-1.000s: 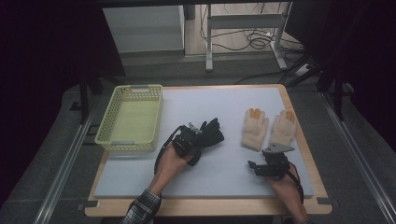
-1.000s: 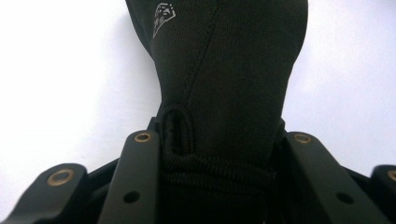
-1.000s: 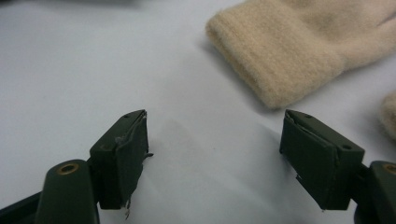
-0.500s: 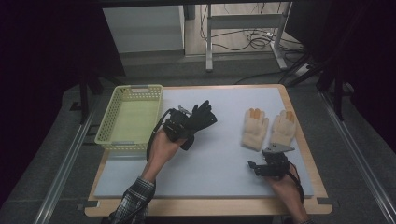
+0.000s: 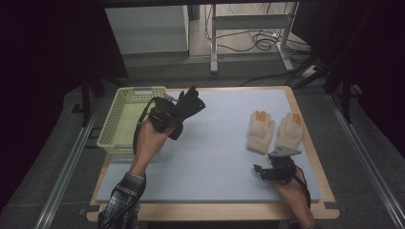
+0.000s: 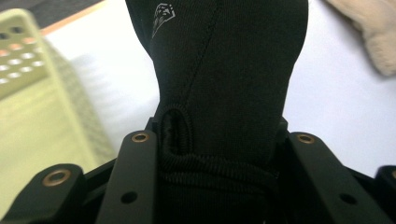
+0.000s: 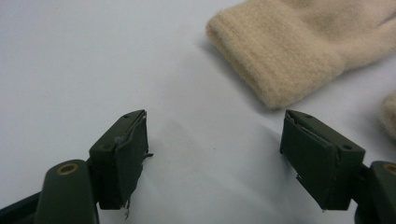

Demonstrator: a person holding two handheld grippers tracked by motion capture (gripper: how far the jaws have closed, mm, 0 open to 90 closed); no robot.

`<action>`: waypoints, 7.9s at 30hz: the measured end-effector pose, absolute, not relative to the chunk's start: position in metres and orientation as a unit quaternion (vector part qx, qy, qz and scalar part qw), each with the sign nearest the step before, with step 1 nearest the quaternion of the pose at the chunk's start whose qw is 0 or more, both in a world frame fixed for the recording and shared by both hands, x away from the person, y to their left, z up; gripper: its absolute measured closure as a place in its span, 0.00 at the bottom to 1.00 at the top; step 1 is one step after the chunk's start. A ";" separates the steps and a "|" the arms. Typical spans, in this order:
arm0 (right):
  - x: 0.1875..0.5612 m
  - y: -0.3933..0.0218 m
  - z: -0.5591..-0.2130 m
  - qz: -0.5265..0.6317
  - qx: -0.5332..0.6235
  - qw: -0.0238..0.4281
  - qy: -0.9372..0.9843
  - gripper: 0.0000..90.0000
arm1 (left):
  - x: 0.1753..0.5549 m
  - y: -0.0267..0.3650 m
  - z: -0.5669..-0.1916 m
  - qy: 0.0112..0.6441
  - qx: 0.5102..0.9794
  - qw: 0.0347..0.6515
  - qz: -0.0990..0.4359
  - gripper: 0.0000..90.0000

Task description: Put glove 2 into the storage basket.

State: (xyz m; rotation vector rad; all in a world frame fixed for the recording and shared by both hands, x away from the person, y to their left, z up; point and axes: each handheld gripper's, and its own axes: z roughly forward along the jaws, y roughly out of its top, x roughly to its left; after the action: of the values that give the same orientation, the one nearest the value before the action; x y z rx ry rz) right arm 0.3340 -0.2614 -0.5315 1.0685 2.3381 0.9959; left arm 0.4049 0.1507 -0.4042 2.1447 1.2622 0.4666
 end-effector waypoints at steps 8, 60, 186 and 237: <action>0.334 -0.261 -0.532 0.356 0.381 0.191 0.832 0.26 | 0.408 0.193 -0.402 0.515 0.783 0.294 0.189 0.68; 0.334 -0.261 -0.532 0.356 0.381 0.191 0.832 0.26 | 0.464 0.303 -0.476 0.642 0.733 0.164 0.151 0.11; 0.413 -0.261 -0.491 0.371 0.402 0.214 0.809 0.28 | 0.296 0.151 -0.551 0.381 0.843 0.353 0.137 0.02; 0.350 -0.140 -0.502 0.388 0.299 0.135 0.861 0.32 | 0.297 0.151 -0.551 0.380 0.844 0.353 0.137 0.02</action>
State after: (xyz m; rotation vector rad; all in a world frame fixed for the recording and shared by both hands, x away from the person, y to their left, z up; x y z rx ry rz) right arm 0.3496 -0.1398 -0.5021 0.8652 2.4960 1.1242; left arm 0.2965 0.1513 -0.5508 2.1818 0.9827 0.3553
